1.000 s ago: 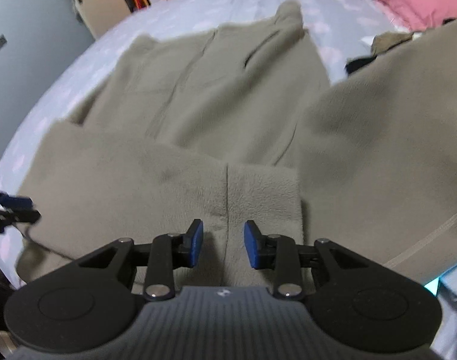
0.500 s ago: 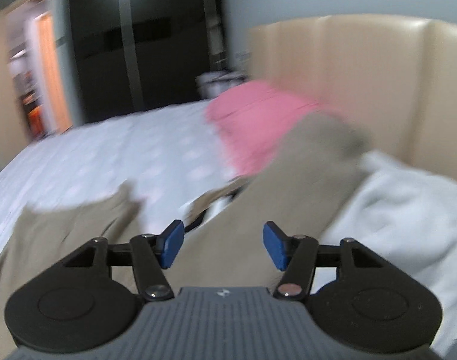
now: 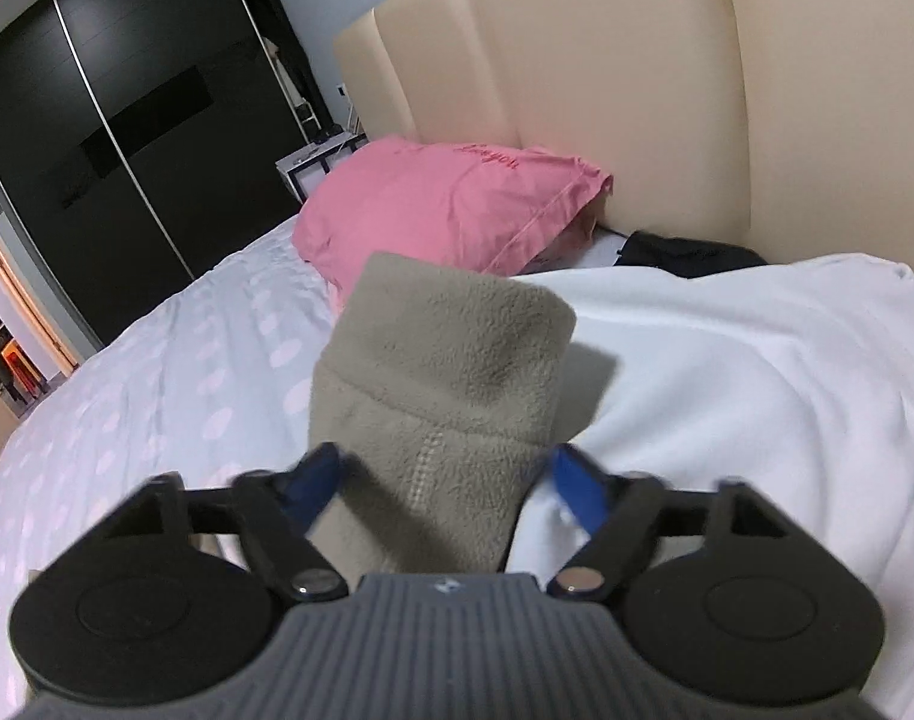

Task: Fold clothes
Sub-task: 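Grasp the other sleeve cuff with the right gripper and lift it, then lay the sleeve across the hoodie body and open the right gripper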

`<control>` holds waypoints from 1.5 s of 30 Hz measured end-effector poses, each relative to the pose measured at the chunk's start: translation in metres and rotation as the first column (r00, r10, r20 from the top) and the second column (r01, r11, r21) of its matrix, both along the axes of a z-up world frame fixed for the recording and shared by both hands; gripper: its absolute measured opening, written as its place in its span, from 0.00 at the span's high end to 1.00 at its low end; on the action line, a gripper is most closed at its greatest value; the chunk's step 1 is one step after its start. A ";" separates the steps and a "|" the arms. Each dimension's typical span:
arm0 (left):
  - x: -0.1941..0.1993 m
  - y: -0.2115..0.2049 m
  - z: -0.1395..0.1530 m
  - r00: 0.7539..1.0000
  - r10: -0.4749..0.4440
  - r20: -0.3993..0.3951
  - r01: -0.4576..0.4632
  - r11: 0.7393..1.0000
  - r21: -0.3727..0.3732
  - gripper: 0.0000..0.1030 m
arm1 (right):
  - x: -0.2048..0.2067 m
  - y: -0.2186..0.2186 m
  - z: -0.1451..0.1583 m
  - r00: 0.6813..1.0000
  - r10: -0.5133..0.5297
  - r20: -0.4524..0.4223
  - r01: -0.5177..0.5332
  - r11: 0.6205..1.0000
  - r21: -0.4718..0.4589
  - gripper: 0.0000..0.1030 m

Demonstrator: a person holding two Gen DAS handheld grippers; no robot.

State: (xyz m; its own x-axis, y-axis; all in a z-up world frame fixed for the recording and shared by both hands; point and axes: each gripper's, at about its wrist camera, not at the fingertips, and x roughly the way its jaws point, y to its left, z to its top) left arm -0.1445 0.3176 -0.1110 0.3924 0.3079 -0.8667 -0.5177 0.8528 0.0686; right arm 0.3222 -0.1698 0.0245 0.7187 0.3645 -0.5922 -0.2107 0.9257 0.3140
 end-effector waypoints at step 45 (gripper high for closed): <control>-0.092 0.059 0.062 0.947 0.233 0.223 -0.237 0.971 -0.006 0.58 | -0.483 0.380 -0.073 0.370 0.928 0.052 -0.861 0.363 -0.356 0.74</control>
